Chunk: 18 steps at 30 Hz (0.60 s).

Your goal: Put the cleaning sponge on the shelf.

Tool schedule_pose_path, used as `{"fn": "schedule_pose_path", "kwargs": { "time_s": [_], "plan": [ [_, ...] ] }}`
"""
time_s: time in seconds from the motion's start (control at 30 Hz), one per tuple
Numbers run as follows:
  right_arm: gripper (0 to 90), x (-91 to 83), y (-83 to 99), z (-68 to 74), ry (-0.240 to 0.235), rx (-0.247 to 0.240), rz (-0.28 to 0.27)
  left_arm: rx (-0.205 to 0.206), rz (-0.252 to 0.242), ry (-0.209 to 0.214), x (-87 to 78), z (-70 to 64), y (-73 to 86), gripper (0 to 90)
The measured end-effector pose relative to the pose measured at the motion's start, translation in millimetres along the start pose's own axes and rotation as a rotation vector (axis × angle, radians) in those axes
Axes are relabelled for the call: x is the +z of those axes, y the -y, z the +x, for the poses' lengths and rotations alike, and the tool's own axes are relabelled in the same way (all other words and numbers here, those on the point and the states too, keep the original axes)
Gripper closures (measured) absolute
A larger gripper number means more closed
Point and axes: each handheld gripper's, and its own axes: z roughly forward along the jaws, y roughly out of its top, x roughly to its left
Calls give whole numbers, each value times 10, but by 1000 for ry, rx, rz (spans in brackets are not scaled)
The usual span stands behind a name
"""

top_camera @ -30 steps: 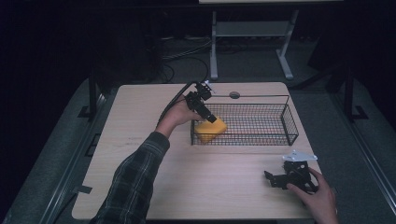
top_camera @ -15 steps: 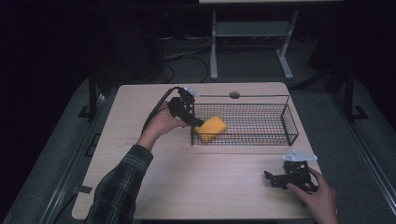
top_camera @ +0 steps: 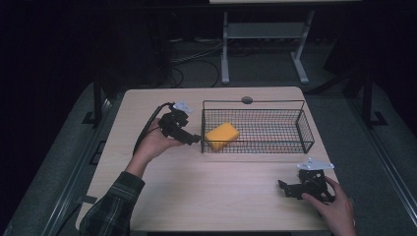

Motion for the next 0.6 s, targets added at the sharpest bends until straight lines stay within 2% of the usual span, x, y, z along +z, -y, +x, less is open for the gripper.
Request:
{"fn": "schedule_pose_path", "kwargs": {
  "time_s": [0.33, 0.6],
  "plan": [
    [12, -1, 0, 1, 1, 0, 0, -33, -35, -33, -103, -113, 450, 151],
    [12, 0, 0, 1, 0, 0, 0, -30, -56, -63, -172, -256, 783, 151]
  ]
}}
